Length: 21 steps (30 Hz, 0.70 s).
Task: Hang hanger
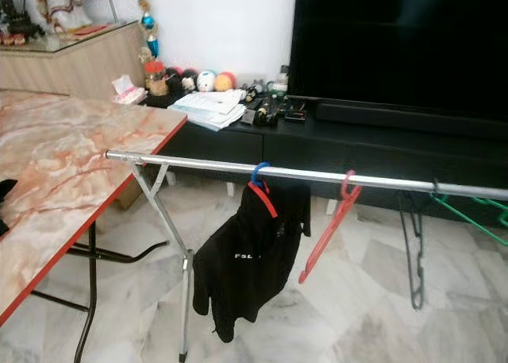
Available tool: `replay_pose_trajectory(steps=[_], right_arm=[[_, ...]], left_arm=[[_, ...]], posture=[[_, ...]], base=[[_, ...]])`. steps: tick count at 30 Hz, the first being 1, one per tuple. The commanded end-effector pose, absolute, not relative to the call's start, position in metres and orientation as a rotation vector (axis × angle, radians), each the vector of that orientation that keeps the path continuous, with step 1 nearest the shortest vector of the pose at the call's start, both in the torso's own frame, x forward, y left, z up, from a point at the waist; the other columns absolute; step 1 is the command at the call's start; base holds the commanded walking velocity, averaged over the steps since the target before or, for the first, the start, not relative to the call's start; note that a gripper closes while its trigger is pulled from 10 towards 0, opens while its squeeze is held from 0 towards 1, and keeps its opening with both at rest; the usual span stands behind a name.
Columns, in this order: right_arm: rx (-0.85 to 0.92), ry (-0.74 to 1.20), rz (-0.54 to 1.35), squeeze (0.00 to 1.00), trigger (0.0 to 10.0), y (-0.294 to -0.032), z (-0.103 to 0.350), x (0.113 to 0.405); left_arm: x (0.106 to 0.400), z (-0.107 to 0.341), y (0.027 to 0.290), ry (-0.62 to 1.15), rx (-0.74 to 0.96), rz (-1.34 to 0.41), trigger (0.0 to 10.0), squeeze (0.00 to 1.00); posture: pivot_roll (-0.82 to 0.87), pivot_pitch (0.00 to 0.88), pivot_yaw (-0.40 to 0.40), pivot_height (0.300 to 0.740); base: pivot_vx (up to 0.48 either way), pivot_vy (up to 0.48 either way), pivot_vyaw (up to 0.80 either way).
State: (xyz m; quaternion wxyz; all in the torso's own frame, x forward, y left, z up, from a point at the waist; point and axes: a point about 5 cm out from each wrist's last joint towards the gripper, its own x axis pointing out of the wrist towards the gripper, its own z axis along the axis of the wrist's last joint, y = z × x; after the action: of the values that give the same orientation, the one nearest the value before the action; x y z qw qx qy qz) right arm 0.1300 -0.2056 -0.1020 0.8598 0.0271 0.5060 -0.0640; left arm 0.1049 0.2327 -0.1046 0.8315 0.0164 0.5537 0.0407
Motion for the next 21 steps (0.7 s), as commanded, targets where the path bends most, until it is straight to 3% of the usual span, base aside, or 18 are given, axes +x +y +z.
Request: replay_pose_trajectory(steps=[1,6,17,21], right_arm=[[0.064,1.059,-0.134,0.00,10.0,-0.2020,-0.1022,0.1312],[0.076,1.063,-0.151,0.00,10.0,-0.2032,-0.1024,0.1303],[0.059,1.077,-0.132,0.00,10.0,-0.2037,-0.1029,0.1290],[0.056,1.069,-0.124,0.00,10.0,-0.2021,-0.1027,0.1298]], left_arm=[[0.1111,-0.1017,0.2373,1.150,0.047,0.094,10.0,0.00],[0.1122,-0.1015,0.2364,1.148,0.062,0.075,10.0,0.00],[0.1113,-0.1021,0.2352,1.152,0.056,0.074,10.0,0.00],[0.1112,-0.1018,0.2362,1.152,0.058,0.074,10.0,0.00]], posture=[[-0.01,0.000,0.045,0.740],[-0.01,0.000,0.040,0.740],[-0.02,0.000,0.042,0.740],[-0.02,0.000,0.048,0.740]], base=[[0.000,0.000,0.00],[0.000,0.000,0.00],[0.000,-0.372,-0.79],[0.000,-0.402,0.00]])
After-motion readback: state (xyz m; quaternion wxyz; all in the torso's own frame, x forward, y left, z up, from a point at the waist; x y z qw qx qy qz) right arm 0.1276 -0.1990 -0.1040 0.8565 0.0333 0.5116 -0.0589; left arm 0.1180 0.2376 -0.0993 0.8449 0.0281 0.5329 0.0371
